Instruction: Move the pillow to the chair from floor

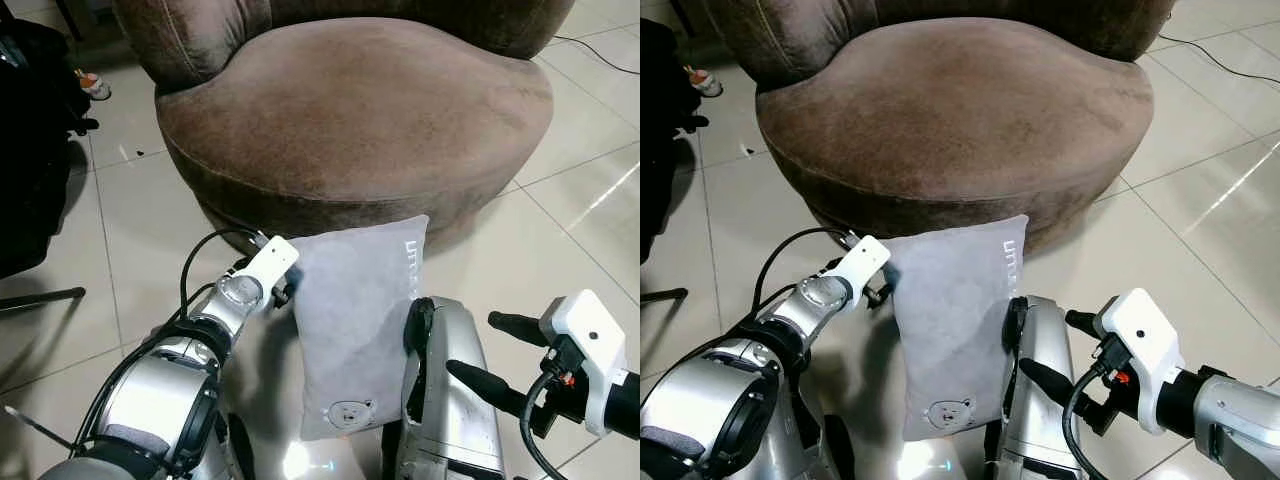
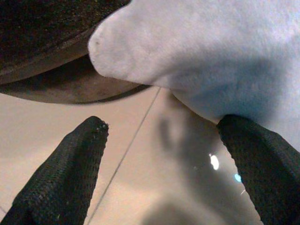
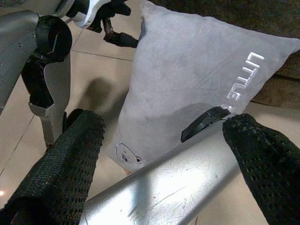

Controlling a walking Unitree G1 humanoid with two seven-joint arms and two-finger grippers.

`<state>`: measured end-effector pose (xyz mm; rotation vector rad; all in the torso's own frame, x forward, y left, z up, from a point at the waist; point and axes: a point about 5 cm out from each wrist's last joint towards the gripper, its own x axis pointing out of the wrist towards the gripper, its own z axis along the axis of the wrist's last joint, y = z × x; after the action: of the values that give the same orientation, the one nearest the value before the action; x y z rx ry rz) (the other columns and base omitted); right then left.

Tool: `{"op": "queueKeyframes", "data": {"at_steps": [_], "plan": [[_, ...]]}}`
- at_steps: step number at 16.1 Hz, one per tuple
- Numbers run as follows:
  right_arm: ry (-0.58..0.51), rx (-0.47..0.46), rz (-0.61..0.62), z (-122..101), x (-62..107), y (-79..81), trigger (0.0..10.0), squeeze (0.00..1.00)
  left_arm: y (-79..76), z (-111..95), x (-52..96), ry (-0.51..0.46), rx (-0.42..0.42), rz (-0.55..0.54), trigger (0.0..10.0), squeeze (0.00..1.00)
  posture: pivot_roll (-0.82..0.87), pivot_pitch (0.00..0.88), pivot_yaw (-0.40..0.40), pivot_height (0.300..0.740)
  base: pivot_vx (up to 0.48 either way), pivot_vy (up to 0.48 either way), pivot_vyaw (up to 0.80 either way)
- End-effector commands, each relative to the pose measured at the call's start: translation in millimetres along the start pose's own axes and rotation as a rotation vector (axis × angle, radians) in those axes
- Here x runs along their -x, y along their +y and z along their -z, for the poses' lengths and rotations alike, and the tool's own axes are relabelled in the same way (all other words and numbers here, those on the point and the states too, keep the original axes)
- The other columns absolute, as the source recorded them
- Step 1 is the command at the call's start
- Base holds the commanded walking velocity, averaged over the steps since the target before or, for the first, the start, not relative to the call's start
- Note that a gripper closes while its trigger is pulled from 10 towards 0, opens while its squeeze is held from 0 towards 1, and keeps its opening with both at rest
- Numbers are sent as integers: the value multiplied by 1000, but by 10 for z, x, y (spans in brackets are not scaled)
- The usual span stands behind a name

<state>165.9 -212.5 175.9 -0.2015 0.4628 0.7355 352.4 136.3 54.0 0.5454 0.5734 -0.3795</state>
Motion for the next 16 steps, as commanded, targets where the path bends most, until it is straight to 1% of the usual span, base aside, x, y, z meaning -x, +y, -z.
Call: {"op": "queueKeyframes", "data": {"at_steps": [1,2,3,4,5,6,7,8,9,10,11,12,13,14,15,16], "plan": [[7,7,-12,-14,7,16,10000,0,-18,-12,-5,-12,42,-8,10000,1000,-497,163,0,386,0,0,0],[7,8,-12,-14,8,15,10000,0,-10,-27,-5,-21,71,-14,10000,1000,-497,163,0,386,0,0,0],[8,10,-11,-20,14,13,10000,0,63,-110,0,-67,303,-63,10000,1000,-497,163,0,386,0,0,0],[8,10,-11,-22,17,13,10000,0,76,-125,1,-76,340,-74,10000,1000,-497,163,0,386,0,0,0],[10,11,-9,-23,28,8,10000,0,63,-155,-2,-107,472,-62,10000,1000,-512,159,1,386,0,0,0],[13,13,-9,-26,39,10,10000,0,-19,-146,-15,-89,524,-6,10000,580,-516,162,-1,386,0,0,0],[16,14,-10,-28,47,11,10000,0,-34,-142,-18,-85,491,-19,10000,608,-520,165,-2,386,0,0,0],[19,15,-11,-27,54,13,10000,0,-46,-133,-20,-79,482,-20,10000,698,-520,165,-2,386,0,0,0],[20,15,-10,-27,60,15,10000,0,-67,-127,-22,-71,483,3,10000,667,-527,167,0,386,0,0,0],[24,15,-8,-22,74,22,10000,0,-120,-127,-26,-62,511,66,10000,639,-527,167,0,386,0,0,0],[25,15,-8,-19,79,24,10000,0,-121,-133,-26,-61,502,68,10000,612,-527,167,0,386,0,0,0],[27,15,-7,-21,82,22,10000,0,-118,-145,-26,-62,521,68,10000,541,-531,169,1,386,0,0,0],[27,15,-6,-23,83,20,10000,0,-114,-155,-26,-64,518,68,10000,525,-531,169,1,386,0,0,0],[27,15,-4,-24,84,20,10000,0,-110,-167,-25,-69,522,72,10000,467,-531,169,1,386,0,0,0],[27,15,-4,-26,86,21,10000,0,-97,-176,-24,-71,544,69,10000,212,-531,169,1,386,0,0,0],[27,16,-3,-25,88,19,10000,0,-74,-178,-22,-69,571,54,10000,0,-533,162,4,386,0,0,0]]}}
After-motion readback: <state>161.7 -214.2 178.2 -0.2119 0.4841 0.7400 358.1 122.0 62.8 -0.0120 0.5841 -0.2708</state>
